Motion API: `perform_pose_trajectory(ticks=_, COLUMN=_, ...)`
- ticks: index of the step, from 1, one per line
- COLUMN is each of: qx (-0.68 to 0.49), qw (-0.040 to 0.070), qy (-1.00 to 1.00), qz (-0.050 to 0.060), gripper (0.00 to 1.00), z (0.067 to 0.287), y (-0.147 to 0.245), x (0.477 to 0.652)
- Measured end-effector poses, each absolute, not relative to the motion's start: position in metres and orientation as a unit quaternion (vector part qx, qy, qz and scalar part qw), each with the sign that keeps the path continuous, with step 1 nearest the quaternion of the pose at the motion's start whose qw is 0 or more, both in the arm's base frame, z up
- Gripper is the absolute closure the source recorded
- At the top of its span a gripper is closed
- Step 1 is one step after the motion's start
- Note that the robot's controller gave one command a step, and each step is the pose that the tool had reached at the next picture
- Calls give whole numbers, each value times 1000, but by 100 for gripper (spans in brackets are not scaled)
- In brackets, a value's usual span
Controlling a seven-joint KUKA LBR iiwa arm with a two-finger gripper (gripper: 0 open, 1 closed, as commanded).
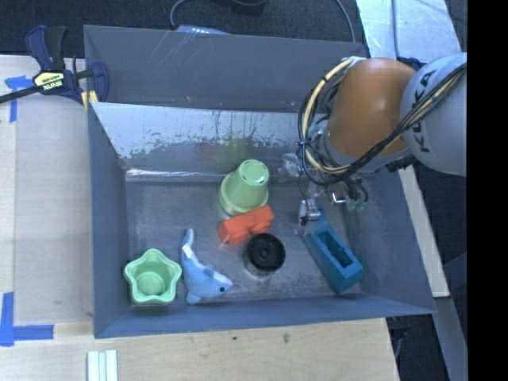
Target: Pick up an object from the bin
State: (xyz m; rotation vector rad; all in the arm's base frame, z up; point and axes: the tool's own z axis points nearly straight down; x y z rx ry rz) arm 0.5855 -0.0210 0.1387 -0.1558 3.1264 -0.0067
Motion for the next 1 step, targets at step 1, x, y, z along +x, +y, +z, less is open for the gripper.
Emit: perform_pose_trajectory(ticks=1, qx=-86, qw=4, qy=996, qz=-1, gripper=0, z=121, y=2, x=591)
